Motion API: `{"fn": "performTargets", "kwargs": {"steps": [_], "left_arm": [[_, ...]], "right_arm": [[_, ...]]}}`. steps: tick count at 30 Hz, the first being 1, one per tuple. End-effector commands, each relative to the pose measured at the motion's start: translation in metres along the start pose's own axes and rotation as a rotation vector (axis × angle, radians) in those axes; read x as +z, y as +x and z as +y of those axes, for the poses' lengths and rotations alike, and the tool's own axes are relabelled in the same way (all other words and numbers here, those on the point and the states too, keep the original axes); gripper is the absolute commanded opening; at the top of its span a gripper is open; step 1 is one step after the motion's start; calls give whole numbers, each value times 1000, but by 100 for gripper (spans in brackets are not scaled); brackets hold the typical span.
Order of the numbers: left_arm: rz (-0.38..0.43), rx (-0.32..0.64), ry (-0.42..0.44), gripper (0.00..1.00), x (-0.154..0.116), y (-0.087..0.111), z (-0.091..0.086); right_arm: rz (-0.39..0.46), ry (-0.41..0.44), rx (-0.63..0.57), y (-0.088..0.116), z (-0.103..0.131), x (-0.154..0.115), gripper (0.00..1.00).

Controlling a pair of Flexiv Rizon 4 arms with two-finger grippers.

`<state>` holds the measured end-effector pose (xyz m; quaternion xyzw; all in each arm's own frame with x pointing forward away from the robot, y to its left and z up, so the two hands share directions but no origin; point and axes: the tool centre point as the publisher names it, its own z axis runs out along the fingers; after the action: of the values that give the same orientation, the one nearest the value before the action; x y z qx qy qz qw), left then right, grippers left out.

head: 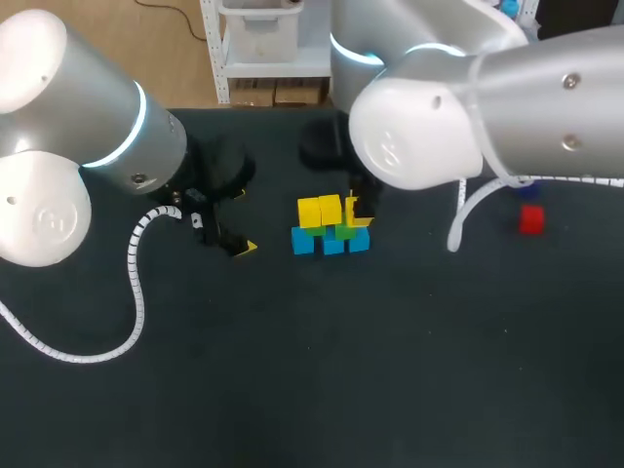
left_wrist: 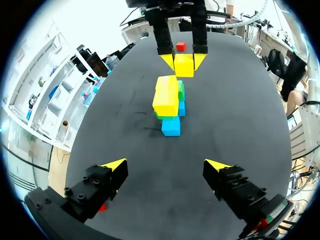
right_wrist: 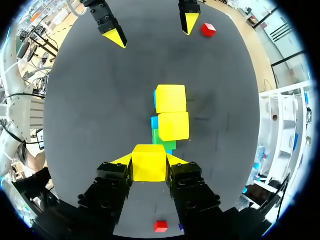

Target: Place the blue cubes, place green cubes on the blue cubes, place the yellow cubes on the green cubes, then place the red cubes on the yellow cubes, and place purple cube on the red cubes.

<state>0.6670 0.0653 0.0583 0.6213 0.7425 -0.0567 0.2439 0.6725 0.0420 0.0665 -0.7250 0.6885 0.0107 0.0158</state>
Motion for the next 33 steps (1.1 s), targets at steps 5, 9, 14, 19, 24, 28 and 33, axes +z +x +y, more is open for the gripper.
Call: {"fn": "performTargets", "kwargs": {"steps": [5, 9, 14, 19, 24, 28, 33], "left_arm": [[-5, 3, 4, 100, 0, 1, 1], [-5, 3, 4, 100, 0, 1, 1], [-5, 3, 4, 100, 0, 1, 1], [-5, 3, 4, 100, 0, 1, 1], [-5, 3, 4, 100, 0, 1, 1], [-5, 3, 4, 100, 0, 1, 1], [-5, 3, 4, 100, 0, 1, 1]], "right_arm": [[-3, -12, -3, -2, -4, 3, 0], [-3, -17, -2, -2, -5, 4, 0], [-3, -22, 0, -2, -5, 6, 0], [-4, -26, 2, -1, -7, 7, 0], [-1, -25, 4, 0, -11, 6, 0], [3, -21, 4, 1, -13, 4, 0], [3, -23, 1, 0, -15, 6, 0]]}}
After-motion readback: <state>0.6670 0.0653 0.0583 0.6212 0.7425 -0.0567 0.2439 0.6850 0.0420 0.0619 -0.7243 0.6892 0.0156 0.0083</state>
